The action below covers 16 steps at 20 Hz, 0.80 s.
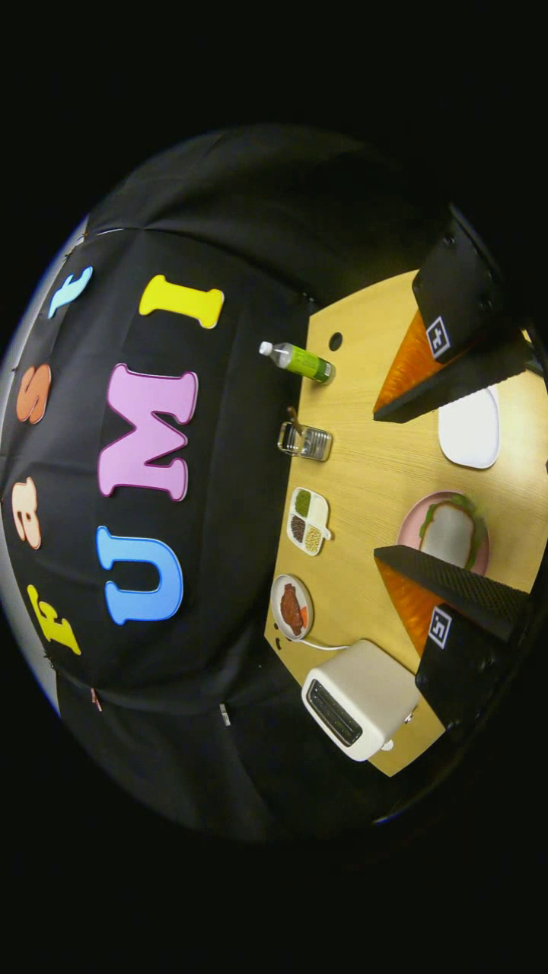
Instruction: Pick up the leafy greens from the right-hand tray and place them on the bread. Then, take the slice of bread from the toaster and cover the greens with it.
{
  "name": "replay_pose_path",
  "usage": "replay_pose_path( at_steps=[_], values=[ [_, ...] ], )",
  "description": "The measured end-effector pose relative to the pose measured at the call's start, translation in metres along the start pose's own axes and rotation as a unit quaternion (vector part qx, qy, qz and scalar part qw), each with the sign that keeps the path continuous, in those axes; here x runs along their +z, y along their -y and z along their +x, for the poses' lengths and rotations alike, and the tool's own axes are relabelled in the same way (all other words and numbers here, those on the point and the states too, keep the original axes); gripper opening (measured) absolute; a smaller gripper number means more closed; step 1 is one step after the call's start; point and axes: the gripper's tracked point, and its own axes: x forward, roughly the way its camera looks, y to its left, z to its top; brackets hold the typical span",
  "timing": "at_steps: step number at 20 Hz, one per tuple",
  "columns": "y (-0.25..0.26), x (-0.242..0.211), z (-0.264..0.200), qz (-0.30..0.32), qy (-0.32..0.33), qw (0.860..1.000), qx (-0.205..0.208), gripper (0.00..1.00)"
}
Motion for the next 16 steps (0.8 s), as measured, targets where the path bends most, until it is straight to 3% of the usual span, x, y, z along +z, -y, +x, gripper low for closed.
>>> replay_pose_path(
  at_steps=[5, 8, 16],
  values=[
    [0.003, 0.064, -0.038, -0.015, 0.097, 0.995, -0.013, 0.99],
    [0.005, 0.077, -0.058, -0.030, 0.144, 0.989, -0.032, 0.99],
    [0.006, 0.063, -0.073, -0.007, 0.146, 0.988, -0.038, 0.98]
  ],
)
